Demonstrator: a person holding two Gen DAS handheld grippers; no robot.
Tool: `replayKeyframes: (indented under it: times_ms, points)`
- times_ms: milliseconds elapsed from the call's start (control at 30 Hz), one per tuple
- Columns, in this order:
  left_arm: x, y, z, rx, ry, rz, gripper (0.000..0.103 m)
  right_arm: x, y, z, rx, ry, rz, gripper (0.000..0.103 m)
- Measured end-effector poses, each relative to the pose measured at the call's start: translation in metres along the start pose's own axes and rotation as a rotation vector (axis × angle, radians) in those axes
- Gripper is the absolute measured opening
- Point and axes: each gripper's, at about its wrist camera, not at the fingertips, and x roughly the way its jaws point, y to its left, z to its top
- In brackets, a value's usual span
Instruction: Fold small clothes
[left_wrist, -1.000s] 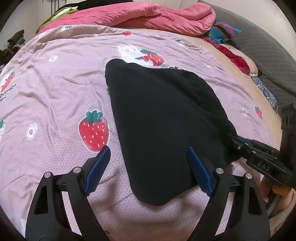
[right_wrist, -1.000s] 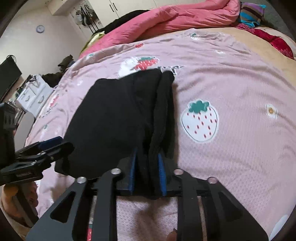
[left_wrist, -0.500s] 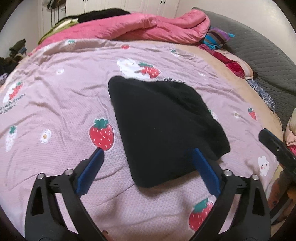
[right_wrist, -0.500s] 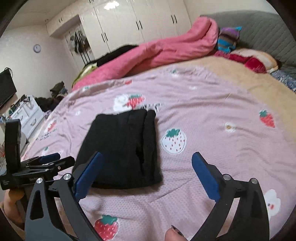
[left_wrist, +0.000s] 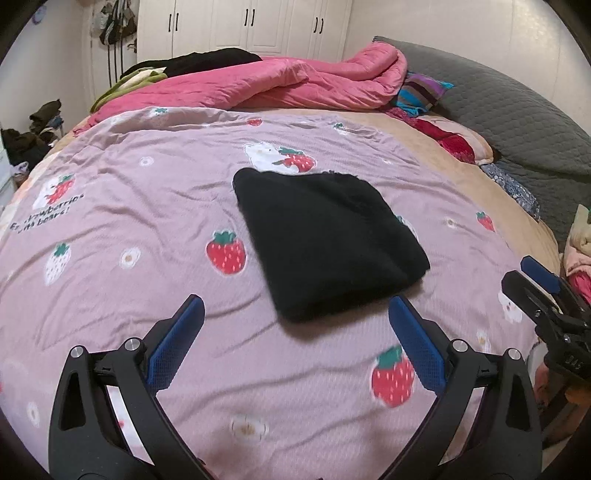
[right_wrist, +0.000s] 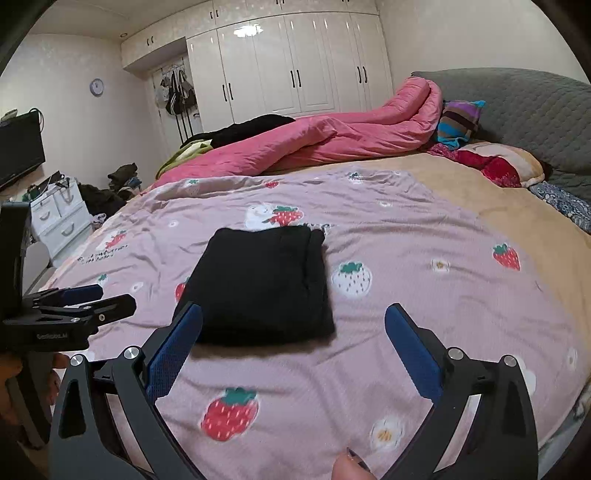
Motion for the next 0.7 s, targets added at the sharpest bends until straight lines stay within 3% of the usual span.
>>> replayKeyframes:
  times_ms: [367,700]
  points:
    - [-0.005,0.012,-0.048,-0.007,0.02,0.021,0.094,-0.007,0.005,-0.055,0.035,0.091,-0.038,0.099]
    - [-0.002,0.018,-0.065,-0.025,0.049,0.036,0.094,-0.002,0.012,-0.068,0.025,0.131,-0.036,0.099]
